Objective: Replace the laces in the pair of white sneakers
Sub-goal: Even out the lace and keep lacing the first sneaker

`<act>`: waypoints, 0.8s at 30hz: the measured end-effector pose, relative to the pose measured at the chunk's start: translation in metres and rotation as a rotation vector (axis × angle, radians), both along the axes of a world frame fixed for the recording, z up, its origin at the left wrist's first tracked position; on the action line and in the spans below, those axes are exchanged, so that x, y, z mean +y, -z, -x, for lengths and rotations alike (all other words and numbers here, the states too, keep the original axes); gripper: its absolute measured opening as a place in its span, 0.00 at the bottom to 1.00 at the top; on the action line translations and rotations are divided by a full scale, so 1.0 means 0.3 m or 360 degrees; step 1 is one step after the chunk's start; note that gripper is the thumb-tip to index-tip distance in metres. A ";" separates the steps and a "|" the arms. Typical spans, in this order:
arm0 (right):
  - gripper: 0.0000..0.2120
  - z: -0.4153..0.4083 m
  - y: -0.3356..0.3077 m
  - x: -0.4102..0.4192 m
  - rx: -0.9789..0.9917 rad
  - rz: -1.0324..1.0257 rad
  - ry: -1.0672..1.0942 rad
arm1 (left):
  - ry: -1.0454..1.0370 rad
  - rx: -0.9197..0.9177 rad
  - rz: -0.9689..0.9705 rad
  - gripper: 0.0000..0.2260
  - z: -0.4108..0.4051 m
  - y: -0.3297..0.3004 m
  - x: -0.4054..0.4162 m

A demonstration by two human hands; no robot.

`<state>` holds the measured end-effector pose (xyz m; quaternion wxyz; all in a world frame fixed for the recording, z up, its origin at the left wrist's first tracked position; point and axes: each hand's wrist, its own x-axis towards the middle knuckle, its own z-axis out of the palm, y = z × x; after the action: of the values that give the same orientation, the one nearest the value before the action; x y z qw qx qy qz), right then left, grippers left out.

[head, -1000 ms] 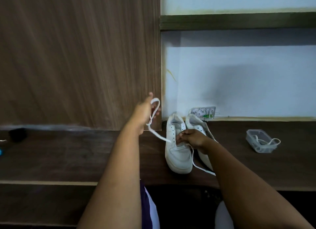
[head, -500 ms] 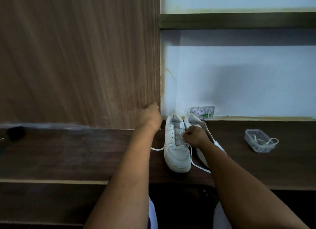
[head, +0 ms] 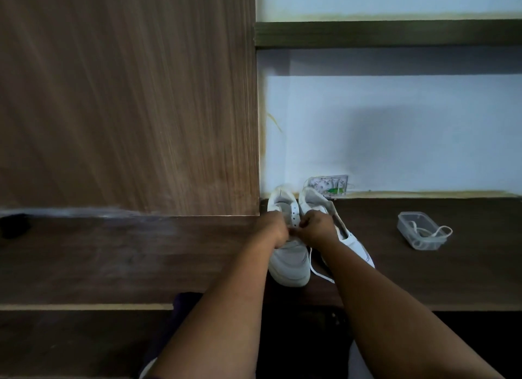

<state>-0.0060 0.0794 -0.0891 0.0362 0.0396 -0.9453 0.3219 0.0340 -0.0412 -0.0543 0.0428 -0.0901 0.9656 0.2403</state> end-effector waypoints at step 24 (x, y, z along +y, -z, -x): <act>0.05 0.053 -0.018 0.063 -0.0533 0.0664 -0.0029 | -0.0429 0.0571 -0.0882 0.05 0.037 0.257 0.077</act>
<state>-0.0219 0.0982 -0.0838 -0.1162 -0.0142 -0.8509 0.5122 0.0229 -0.0182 -0.1315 -0.1368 -0.1580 0.8353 0.5085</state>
